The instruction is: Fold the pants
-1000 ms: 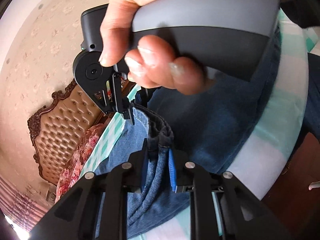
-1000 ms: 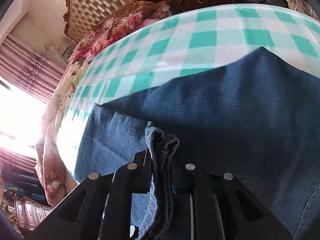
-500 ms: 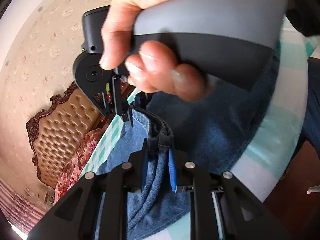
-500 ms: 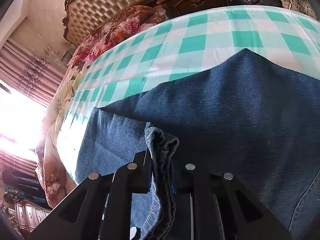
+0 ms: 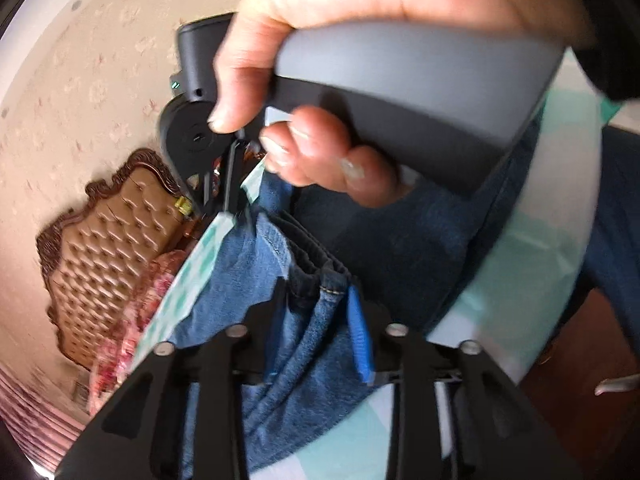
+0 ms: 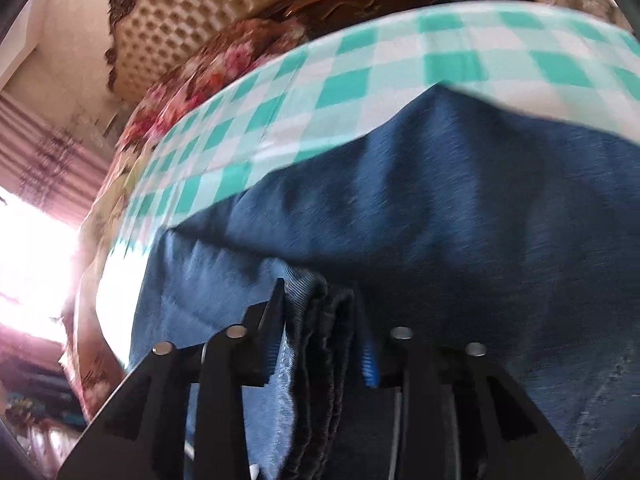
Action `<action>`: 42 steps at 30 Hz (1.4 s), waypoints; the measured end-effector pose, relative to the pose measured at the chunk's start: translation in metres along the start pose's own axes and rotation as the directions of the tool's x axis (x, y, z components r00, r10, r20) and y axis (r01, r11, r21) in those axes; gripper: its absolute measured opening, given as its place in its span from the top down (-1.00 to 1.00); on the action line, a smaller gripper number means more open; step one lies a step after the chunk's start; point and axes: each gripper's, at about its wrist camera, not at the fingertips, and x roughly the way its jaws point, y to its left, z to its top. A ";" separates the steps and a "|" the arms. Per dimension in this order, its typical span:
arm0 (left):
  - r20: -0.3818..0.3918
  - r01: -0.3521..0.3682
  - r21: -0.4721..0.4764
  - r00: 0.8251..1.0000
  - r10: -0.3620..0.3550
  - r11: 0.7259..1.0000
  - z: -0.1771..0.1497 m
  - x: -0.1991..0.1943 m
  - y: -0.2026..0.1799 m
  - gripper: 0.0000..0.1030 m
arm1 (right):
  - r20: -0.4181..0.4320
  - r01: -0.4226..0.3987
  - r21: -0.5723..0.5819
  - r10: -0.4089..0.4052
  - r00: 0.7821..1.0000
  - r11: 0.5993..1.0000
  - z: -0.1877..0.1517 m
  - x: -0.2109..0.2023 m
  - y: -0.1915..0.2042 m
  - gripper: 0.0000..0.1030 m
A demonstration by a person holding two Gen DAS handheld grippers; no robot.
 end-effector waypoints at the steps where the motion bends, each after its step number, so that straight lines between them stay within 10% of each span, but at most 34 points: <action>1: 0.003 0.009 -0.012 1.000 -0.009 1.000 -0.001 -0.004 0.001 0.19 | 0.032 0.019 0.019 -0.020 0.999 1.000 0.002 -0.006 -0.005 0.16; 6: 0.023 0.073 -0.223 0.997 -0.070 0.972 -0.008 -0.033 0.034 -0.10 | 0.199 0.208 0.018 -0.207 0.958 0.978 0.001 -0.048 -0.006 -0.19; 8: 0.029 0.080 -0.401 0.997 -0.075 0.913 -0.020 -0.044 0.065 -0.24 | 0.277 0.287 -0.017 -0.271 0.922 0.958 -0.008 -0.063 0.004 -0.56; 10: 0.003 0.065 -0.610 0.997 -0.080 0.790 -0.041 -0.043 0.110 -0.32 | 0.315 0.334 -0.085 -0.292 0.903 0.939 -0.023 -0.069 0.024 -0.68; 13: -0.073 -0.028 -0.738 0.997 -0.039 0.674 -0.068 -0.032 0.157 -0.33 | 0.330 0.352 -0.155 -0.287 0.899 0.923 -0.052 -0.062 0.059 -0.68; 17: -0.198 -0.091 -0.727 0.977 -0.082 0.681 -0.076 -0.013 0.199 -0.50 | 0.334 0.425 -0.277 -0.329 0.883 0.862 -0.082 -0.035 0.098 -0.68; 22: -0.229 -0.087 -0.744 0.965 -0.130 0.662 -0.075 0.002 0.218 -0.97 | 0.206 0.316 -0.311 -0.261 0.943 0.896 -0.089 -0.006 0.094 -0.68; 29: -0.313 -0.180 -0.704 0.947 -0.073 0.687 -0.072 0.052 0.215 -0.96 | 0.138 0.338 -0.281 -0.311 0.940 0.898 -0.102 0.010 0.081 -0.68; 33: -0.221 -0.066 -0.776 0.960 -0.173 0.628 -0.071 0.073 0.230 -0.96 | 0.129 0.337 -0.276 -0.313 0.941 0.900 -0.103 0.009 0.081 -0.69; 36: -0.239 -0.048 -0.799 0.940 -0.242 0.599 -0.072 0.102 0.233 -0.58 | 0.131 0.338 -0.277 -0.313 0.940 0.899 -0.104 0.011 0.082 -0.69; 40: -0.322 -0.069 -0.758 0.904 -0.281 0.648 -0.079 0.140 0.229 -0.51 | 0.126 0.339 -0.281 -0.316 0.940 0.898 -0.105 0.010 0.083 -0.69; 42: -0.330 -0.071 -0.778 0.892 -0.310 0.624 -0.090 0.153 0.233 -0.54 | 0.125 0.340 -0.283 -0.317 0.940 0.897 -0.104 0.011 0.084 -0.69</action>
